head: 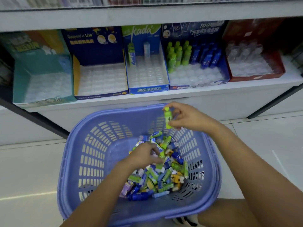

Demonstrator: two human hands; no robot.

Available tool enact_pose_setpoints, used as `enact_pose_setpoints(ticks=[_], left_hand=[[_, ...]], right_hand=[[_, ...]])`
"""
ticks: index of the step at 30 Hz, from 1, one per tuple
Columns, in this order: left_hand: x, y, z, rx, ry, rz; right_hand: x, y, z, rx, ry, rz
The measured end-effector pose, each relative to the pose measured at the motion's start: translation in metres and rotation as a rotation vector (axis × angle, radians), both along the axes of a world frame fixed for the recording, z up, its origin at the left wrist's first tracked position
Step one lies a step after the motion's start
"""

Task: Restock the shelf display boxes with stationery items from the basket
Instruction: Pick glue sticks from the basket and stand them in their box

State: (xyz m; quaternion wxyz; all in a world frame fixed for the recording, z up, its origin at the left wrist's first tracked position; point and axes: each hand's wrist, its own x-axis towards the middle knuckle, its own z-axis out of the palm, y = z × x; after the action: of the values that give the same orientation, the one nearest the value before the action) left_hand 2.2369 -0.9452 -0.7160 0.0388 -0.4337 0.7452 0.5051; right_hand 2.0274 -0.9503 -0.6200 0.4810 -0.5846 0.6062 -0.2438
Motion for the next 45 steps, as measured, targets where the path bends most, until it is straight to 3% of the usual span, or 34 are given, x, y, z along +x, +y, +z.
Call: enact_pose_setpoints(ticks=[2,4,7,10,14,17,27,30,33,36,40,42,45], left_hand=[[-0.011,-0.014,0.030,0.056,0.139,0.136],[-0.021,-0.024,0.058,0.076,0.285,0.268],[-0.034,-0.028,0.090,0.190,0.560,0.473],[-0.039,-0.024,0.103,0.278,0.725,0.659],[-0.037,-0.023,0.099,0.243,0.748,0.747],[-0.034,-0.027,0.093,0.179,0.720,0.753],[-0.051,-0.031,0.110,0.049,0.720,0.678],[-0.064,-0.039,0.124,-0.036,0.782,0.669],[-0.076,-0.050,0.134,-0.225,0.728,0.618],[-0.091,-0.062,0.142,-0.369,0.663,0.583],[-0.109,-0.073,0.145,-0.482,0.547,0.508],[-0.116,-0.072,0.139,-0.585,0.323,0.307],[-0.123,-0.064,0.127,-0.690,0.037,0.022]], right_hand=[[-0.016,-0.014,0.025,-0.179,-0.169,-0.188],[-0.033,-0.032,0.041,-0.354,-0.202,-0.389],[-0.053,-0.061,0.048,-0.538,0.051,-0.591],[-0.060,-0.091,0.046,-0.559,0.210,-0.572],[-0.058,-0.118,0.042,-0.529,0.442,-0.424],[-0.059,-0.123,0.038,-0.537,0.495,-0.365],[-0.058,-0.119,0.042,-0.361,0.441,-0.432],[-0.048,-0.093,0.049,-0.404,0.250,-0.554],[-0.026,-0.056,0.060,-0.406,-0.110,-0.499],[-0.017,-0.036,0.069,-0.361,-0.256,-0.373],[-0.035,-0.047,0.075,-0.503,-0.022,-0.533],[-0.050,-0.063,0.073,-0.554,0.078,-0.637],[-0.063,-0.087,0.061,-0.521,0.190,-0.607]])
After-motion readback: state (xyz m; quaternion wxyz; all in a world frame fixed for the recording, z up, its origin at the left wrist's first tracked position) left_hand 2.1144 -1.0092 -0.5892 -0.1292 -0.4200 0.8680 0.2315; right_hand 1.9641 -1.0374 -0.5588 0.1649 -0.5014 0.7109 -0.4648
